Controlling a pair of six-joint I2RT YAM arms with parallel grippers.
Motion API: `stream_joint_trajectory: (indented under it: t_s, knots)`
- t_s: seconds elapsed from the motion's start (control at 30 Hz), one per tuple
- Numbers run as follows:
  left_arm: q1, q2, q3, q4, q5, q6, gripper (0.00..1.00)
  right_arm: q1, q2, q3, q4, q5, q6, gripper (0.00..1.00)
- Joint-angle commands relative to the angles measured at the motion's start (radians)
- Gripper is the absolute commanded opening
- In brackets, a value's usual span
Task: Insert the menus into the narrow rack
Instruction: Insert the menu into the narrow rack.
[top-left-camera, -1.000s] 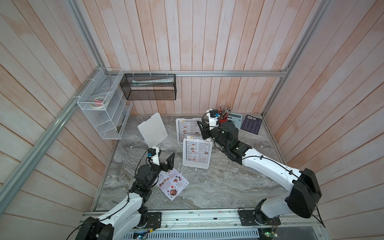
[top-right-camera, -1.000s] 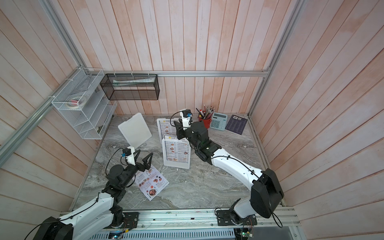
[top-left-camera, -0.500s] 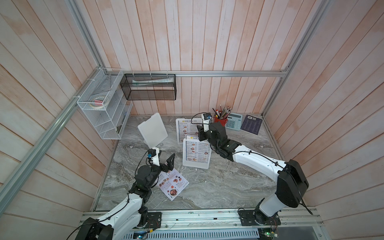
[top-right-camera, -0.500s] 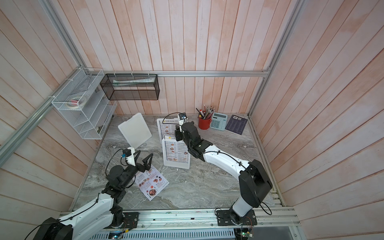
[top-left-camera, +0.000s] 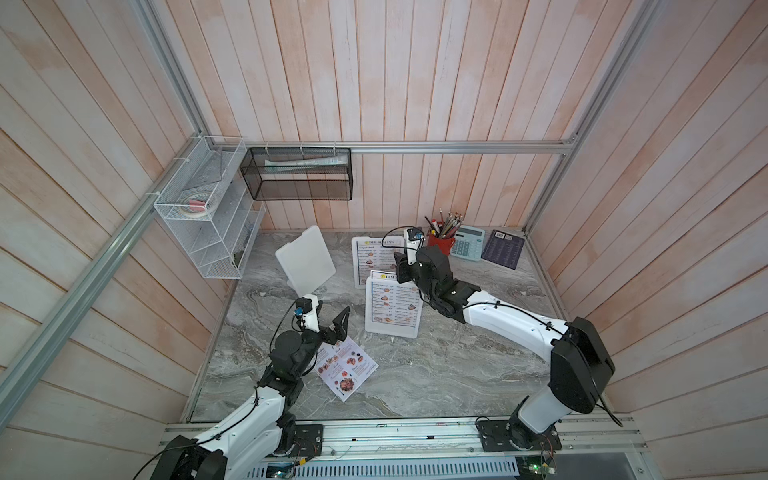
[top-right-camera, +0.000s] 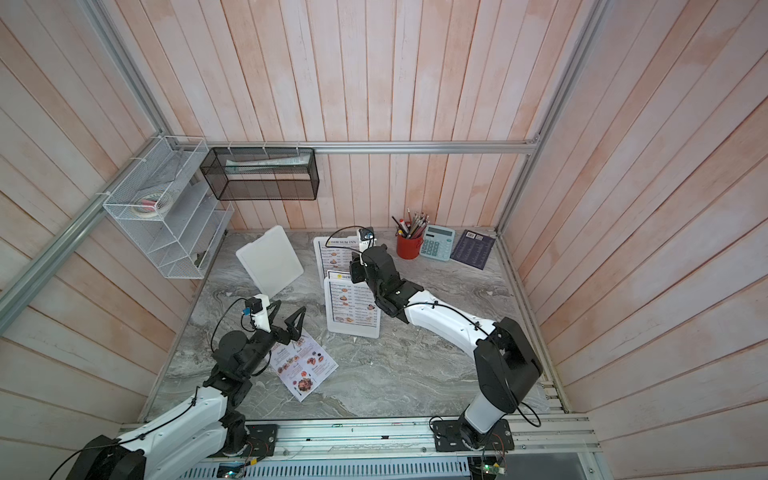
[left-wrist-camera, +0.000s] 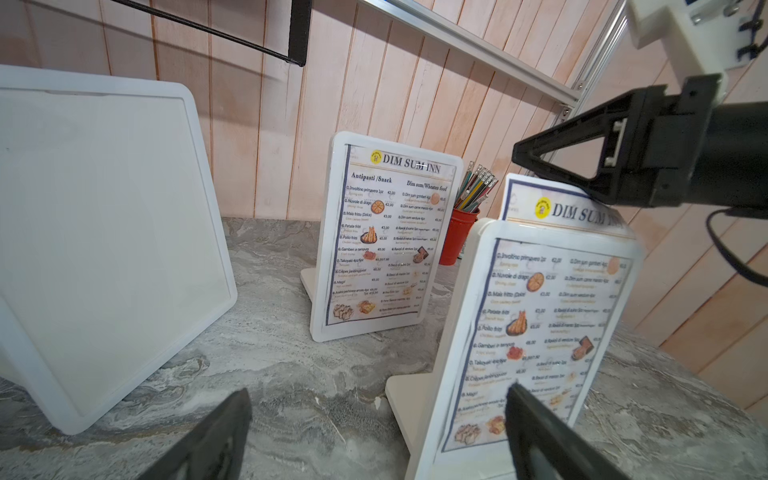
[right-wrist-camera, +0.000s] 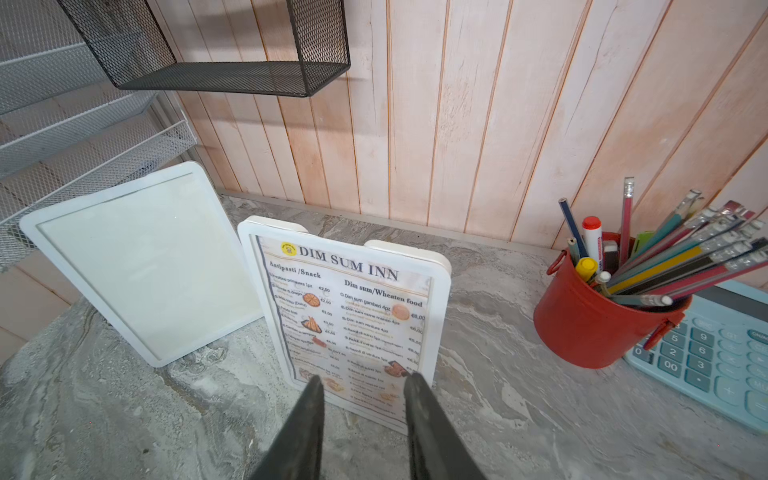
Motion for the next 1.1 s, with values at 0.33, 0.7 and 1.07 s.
stream_joint_trajectory:
  t_s: [0.33,0.7,1.07]
  knots:
    - [-0.009,-0.02,-0.017,0.02,-0.003,0.01,0.97,0.063,0.033,0.085,-0.05,0.118,-0.012,0.35]
    - [-0.01,-0.021,-0.019,0.022,-0.002,0.011,0.97,0.073,0.087,0.072,-0.044,0.114,0.018,0.4]
    - [-0.012,-0.021,-0.019,0.023,0.0,0.013,0.97,0.077,0.113,0.031,-0.007,0.098,0.056,0.39]
